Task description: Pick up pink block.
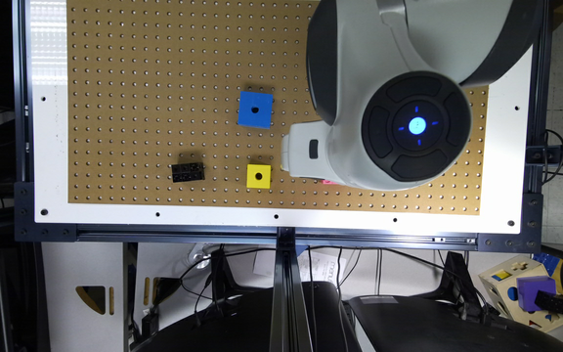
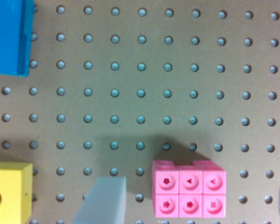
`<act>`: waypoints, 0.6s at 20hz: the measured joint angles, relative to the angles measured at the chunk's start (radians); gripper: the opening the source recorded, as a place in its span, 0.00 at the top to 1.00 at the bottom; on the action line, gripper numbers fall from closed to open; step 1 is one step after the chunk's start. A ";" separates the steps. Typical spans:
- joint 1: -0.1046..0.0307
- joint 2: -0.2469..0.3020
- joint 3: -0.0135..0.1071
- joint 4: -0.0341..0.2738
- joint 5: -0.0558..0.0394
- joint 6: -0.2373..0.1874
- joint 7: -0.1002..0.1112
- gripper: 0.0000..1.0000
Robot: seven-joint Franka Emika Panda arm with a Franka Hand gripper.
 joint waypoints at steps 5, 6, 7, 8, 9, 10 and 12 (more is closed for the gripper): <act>0.000 0.041 0.000 0.001 0.0000 0.035 0.000 0.00; 0.000 0.048 0.000 0.001 0.0000 0.042 0.000 0.00; 0.000 0.052 0.000 0.001 0.0000 0.047 0.000 0.00; 0.000 0.053 0.000 0.001 0.0000 0.049 0.000 0.00; 0.000 0.057 0.000 0.001 0.0000 0.050 0.000 0.00; 0.000 0.063 0.000 0.001 0.0000 0.054 0.000 0.00; 0.000 0.075 0.000 0.001 0.0000 0.065 0.000 0.00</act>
